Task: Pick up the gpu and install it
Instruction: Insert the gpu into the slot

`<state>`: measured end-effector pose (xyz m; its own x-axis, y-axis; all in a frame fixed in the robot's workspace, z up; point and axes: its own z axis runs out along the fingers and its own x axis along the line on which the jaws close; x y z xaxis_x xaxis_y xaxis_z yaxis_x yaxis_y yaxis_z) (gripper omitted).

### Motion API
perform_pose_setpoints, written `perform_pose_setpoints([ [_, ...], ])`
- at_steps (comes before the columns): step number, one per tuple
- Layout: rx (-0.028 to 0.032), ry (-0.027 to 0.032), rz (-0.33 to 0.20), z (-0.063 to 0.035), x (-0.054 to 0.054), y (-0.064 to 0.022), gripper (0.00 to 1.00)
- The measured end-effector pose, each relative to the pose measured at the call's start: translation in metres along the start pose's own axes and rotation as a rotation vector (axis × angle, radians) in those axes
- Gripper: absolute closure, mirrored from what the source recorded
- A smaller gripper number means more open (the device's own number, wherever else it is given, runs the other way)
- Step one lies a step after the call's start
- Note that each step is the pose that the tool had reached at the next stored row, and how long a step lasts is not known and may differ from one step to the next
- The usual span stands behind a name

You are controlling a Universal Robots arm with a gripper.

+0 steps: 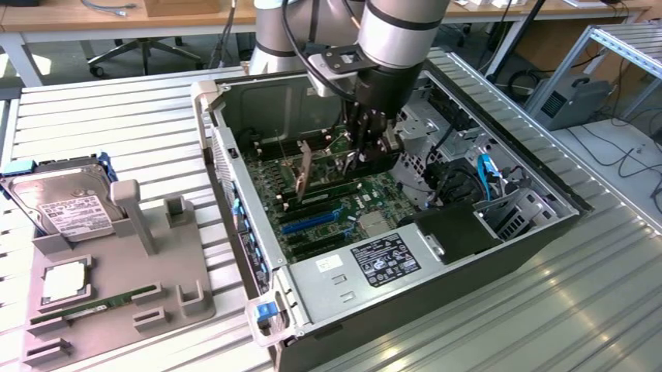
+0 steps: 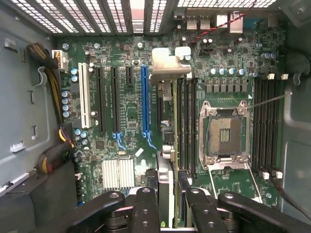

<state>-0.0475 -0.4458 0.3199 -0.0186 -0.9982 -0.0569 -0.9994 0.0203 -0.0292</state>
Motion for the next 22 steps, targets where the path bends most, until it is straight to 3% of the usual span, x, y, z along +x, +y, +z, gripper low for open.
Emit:
perform_pose_setpoints([
  [9,0.0,0.001,0.0,0.0009,0.002,0.0075,0.73],
  [10,0.0003,0.004,0.0,0.0013,0.002,0.0081,0.73],
  [12,0.0008,0.0175,-0.001,0.0019,0.002,0.0087,0.73],
  [13,0.0009,0.0203,-0.001,0.0021,0.002,0.0089,0.73],
  [16,0.0008,0.0235,-0.001,0.0022,0.002,0.01,0.73],
  [22,0.001,0.0236,-0.001,0.0028,0.002,0.014,0.73],
])
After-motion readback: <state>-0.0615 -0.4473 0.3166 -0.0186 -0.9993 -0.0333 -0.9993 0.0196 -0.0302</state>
